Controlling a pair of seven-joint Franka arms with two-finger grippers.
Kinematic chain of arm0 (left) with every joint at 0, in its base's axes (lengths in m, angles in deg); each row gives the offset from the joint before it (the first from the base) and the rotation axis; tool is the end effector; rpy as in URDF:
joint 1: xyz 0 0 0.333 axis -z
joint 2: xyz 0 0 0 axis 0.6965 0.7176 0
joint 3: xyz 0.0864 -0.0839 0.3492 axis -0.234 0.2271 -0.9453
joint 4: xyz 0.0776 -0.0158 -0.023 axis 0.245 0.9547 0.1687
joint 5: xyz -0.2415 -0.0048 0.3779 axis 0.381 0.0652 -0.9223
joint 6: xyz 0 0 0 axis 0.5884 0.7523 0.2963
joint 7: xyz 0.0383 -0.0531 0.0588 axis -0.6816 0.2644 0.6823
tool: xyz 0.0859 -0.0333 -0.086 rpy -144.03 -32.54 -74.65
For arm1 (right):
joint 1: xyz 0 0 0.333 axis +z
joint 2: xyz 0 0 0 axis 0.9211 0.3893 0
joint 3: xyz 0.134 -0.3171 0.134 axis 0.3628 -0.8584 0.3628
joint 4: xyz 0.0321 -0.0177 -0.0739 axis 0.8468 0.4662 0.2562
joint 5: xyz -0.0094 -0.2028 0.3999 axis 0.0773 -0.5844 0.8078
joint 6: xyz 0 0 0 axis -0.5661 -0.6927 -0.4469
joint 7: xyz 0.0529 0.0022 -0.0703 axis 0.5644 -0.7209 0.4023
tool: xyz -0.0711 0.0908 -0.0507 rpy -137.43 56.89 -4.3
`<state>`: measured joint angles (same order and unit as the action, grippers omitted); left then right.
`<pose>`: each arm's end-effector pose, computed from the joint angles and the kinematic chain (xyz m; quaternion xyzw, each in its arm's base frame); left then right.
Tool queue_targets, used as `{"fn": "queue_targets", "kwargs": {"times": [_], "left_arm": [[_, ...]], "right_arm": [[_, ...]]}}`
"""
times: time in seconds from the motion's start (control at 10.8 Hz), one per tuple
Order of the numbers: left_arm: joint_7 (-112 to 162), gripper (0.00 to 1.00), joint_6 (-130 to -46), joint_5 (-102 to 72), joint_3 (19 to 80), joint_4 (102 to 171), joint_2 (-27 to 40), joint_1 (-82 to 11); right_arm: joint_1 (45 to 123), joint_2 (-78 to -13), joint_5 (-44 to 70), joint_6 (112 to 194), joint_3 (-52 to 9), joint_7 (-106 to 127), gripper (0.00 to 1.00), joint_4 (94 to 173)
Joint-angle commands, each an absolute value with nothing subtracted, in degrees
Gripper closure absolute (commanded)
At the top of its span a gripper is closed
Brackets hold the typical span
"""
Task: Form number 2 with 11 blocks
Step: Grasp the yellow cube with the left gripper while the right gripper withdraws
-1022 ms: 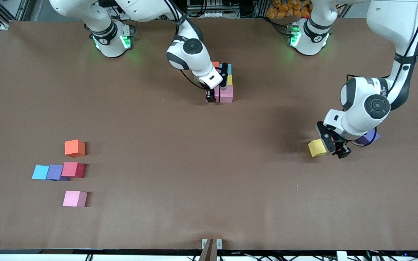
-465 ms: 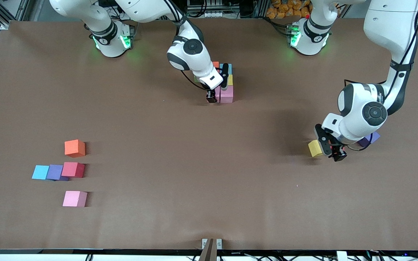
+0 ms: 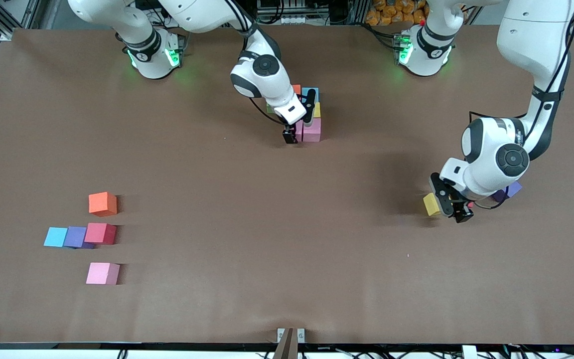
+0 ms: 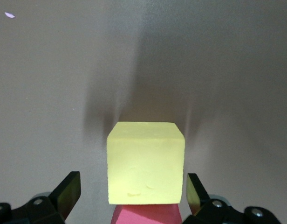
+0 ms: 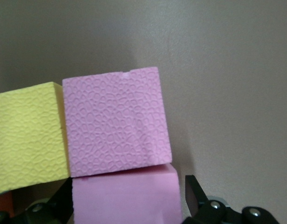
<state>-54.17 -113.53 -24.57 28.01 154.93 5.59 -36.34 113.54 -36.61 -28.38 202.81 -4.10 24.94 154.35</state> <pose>0.6498 -0.0533 0.2102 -0.7762 0.6304 0.0043 0.0135 0.3459 0.5663 0.1576 -0.7608 -0.6364 -0.1027 0.0751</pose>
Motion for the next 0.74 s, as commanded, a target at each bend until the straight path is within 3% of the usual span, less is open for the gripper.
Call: {"fn": "queue_targets", "kwargs": {"times": [0.0,0.28,0.65], "left_arm": [[-55.81,0.0,-113.83,-22.31,27.56,153.91,6.54,-35.36],[-55.46,0.0,-114.97,-22.23,27.56,153.47,7.86,-35.18],[-55.37,0.0,-119.09,-22.23,27.65,153.65,9.88,-35.09]], "right_arm": [[113.94,-37.87,-28.99,202.54,-4.62,23.69,0.0,153.99],[113.33,-42.25,-28.99,196.41,-4.54,24.48,0.0,154.26],[109.47,-49.9,-28.38,181.65,-4.27,25.37,0.0,153.74]]}}
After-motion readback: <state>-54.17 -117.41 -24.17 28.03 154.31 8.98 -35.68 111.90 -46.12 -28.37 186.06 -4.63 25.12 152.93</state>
